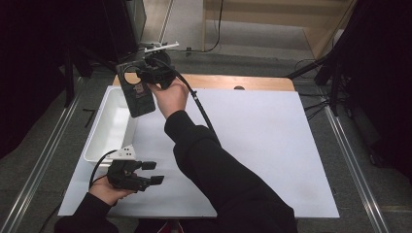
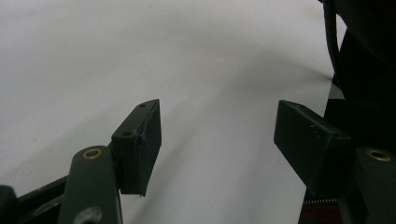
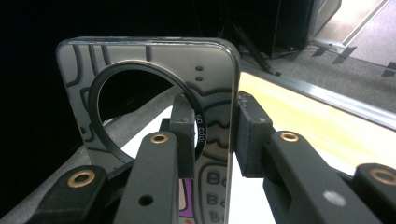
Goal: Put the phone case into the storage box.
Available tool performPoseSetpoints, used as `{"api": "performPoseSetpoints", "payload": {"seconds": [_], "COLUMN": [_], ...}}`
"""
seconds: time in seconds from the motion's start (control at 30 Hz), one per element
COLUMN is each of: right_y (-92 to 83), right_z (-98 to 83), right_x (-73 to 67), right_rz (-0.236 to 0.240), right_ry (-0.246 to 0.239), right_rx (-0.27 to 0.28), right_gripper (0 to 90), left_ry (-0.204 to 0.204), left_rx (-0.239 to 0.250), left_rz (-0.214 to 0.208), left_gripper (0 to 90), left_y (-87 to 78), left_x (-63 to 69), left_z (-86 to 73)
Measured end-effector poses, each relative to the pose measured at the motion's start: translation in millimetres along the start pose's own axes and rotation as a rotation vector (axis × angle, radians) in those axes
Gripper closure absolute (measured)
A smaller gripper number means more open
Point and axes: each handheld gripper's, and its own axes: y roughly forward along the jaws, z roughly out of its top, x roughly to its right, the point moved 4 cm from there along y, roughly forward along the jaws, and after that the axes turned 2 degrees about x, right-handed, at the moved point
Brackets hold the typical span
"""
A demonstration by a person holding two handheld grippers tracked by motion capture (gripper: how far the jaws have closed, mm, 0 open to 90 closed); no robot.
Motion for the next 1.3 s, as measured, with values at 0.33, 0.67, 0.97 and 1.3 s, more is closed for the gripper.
{"api": "performPoseSetpoints", "payload": {"seconds": [0.33,0.67,0.97,1.3], "right_y": [12.3,24.1,38.0,52.7], "right_z": [12.8,22.7,28.6,33.3], "right_x": [-2.5,-4.7,-9.2,-15.0], "right_rz": [-0.007,-0.005,-0.006,-0.011], "right_ry": [0.001,0.008,-0.001,0.001], "right_rx": [0.004,0.006,0.003,0.003], "right_gripper": [70.6,70.6,70.6,70.5], "left_ry": [0.000,0.002,-0.002,-0.004], "left_rx": [-0.002,-0.003,-0.005,0.000], "left_rz": [-0.002,-0.005,-0.005,-0.004], "left_gripper": [31.9,31.9,31.8,31.9], "left_y": [0.0,-0.2,-1.2,-2.0], "left_x": [0.2,0.2,-1.5,-2.2], "left_z": [-0.7,-1.5,-2.4,-2.7]}}
